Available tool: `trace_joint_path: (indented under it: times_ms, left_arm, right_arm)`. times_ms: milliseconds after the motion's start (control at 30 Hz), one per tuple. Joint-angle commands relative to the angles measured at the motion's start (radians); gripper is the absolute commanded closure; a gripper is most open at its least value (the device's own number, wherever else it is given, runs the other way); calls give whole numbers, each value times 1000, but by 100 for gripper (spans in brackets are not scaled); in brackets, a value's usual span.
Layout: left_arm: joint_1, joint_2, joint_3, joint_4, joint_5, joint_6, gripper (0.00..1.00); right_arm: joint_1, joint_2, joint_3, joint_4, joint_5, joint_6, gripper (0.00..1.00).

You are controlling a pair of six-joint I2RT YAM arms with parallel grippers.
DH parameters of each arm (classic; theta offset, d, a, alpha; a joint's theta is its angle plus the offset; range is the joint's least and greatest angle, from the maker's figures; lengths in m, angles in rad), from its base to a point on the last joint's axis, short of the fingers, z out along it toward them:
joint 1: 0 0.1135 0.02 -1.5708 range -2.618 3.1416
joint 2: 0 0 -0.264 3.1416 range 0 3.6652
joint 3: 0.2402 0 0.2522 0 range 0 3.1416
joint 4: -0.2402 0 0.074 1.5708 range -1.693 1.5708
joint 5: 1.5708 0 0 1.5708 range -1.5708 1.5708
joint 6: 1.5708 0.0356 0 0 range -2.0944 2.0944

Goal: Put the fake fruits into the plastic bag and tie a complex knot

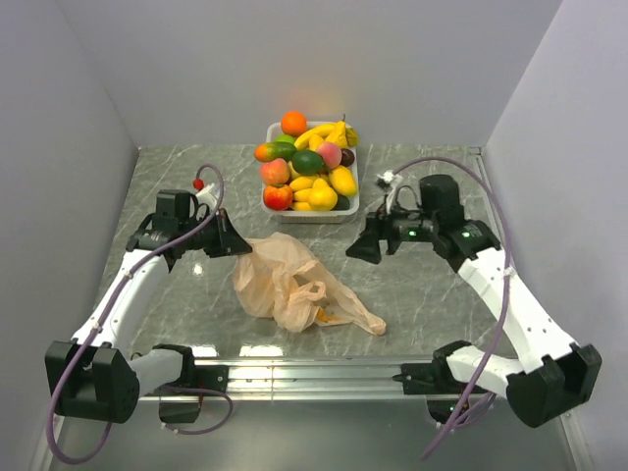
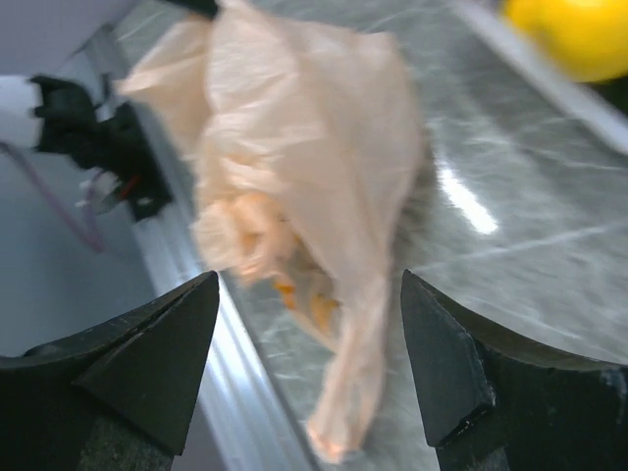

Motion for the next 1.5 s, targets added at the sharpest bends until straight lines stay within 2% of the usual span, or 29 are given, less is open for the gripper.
trace_joint_path:
  times_ms: [0, 133, 333, 633, 733, 833, 867, 900, 933, 1000, 1067, 1133, 1233, 1367, 1433, 1467]
  left_arm:
    - [-1, -23, -15, 57, -3, -80, 99]
    - [-1, -16, -21, 63, -37, -104, 100]
    - [-1, -2, -25, 69, -56, -123, 100]
    - [-1, -10, -47, 91, -62, -132, 100]
    - [-1, -16, -57, 98, -65, -134, 100]
    - [0, -14, -63, 100, -73, -134, 100]
    - [2, -13, -63, 98, -83, -132, 100]
    - [6, -13, -61, 94, -114, -128, 100]
    - [20, -13, -60, 83, -135, -115, 100]
    - [43, -8, -58, 66, -221, -95, 100]
    - [80, 1, -52, 42, -282, -57, 100]
    - [118, 26, -41, 40, -329, -46, 100]
    - [121, 72, -43, 49, -347, -49, 100]
    - [121, 131, -31, 30, -385, -29, 100]
    - [117, 154, -15, 22, -357, -3, 100]
    - [112, 168, -9, 23, -290, 3, 100]
  right_arm:
    - [93, 60, -21, 82, 1, 149, 18]
    - [191, 138, -41, 163, 17, 261, 18]
    - [304, 221, -47, 187, 70, 297, 18]
    - [341, 296, -95, 203, 150, 278, 21]
    - [343, 318, -96, 216, 141, 281, 25]
    - [338, 342, -78, 205, 113, 275, 40]
    - [332, 347, -58, 190, 104, 266, 56]
    - [320, 347, -54, 174, 63, 248, 66]
    - [305, 342, -47, 144, 37, 237, 86]
    - [215, 312, -29, 95, -15, 184, 100]
    - [121, 270, -17, 4, -124, 133, 100]
    - [-28, 186, -15, -74, -220, 64, 100]
    - [-151, 88, 6, -211, -275, -114, 100]
    - [-199, -21, 25, -368, -373, -275, 100]
    - [-202, -66, 26, -378, -388, -269, 100]
    - [-199, -89, 22, -357, -396, -248, 100]
